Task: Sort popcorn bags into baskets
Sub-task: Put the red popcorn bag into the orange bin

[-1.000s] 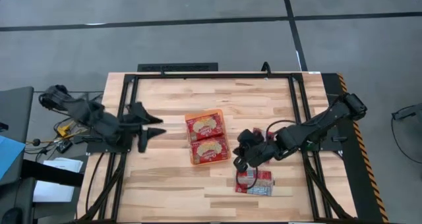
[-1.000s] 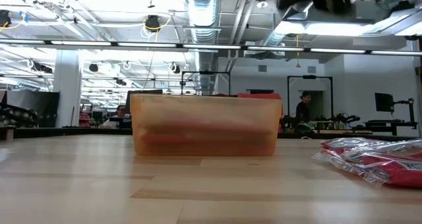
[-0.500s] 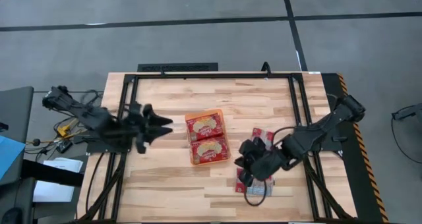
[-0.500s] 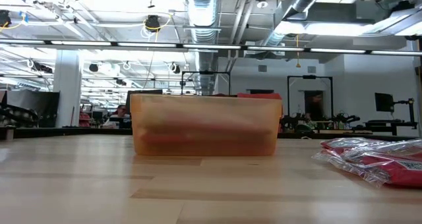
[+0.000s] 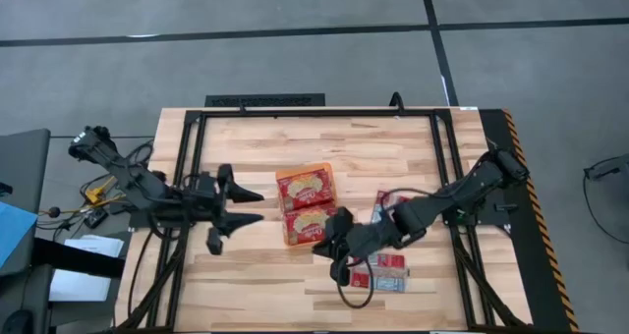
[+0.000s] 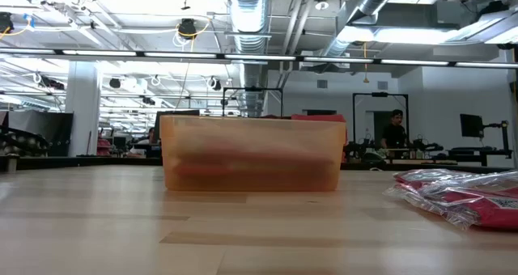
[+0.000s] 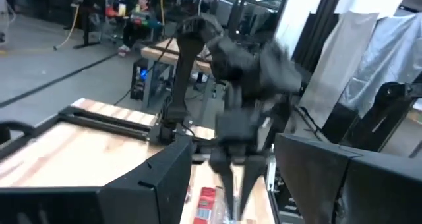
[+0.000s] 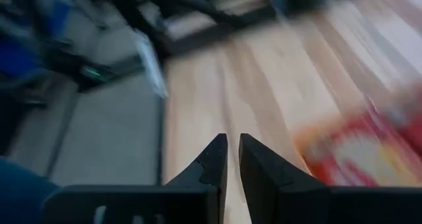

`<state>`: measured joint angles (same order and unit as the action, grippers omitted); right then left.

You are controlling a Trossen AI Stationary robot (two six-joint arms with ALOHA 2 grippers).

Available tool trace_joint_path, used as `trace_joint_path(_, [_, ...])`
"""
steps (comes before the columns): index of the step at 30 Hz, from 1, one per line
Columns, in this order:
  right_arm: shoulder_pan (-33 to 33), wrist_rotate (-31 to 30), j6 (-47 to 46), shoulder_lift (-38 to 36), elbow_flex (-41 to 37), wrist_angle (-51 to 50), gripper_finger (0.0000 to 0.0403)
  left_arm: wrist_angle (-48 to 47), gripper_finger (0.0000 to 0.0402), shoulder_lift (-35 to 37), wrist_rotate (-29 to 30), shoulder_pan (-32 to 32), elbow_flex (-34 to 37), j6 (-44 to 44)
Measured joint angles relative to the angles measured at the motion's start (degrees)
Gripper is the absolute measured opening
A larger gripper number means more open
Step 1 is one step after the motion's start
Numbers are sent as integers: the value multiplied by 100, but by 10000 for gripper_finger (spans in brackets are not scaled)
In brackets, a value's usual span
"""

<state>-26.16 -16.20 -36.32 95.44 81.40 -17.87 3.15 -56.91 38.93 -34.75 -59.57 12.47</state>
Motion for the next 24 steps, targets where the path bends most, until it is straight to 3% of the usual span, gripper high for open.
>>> trace_joint_path(7, [114,239,865,-562,701,-722,65,1406,203,-508,83,-5,-21,339])
trace_joint_path(14, [-393,219,966,-1223,725,-1219,65,1422,203,-581,91,-13,-585,510])
trace_joint_path(24, [-1325,-228,1485,-2243,724,-798,65,1132,203,-608,-1056,-21,-1834,-359])
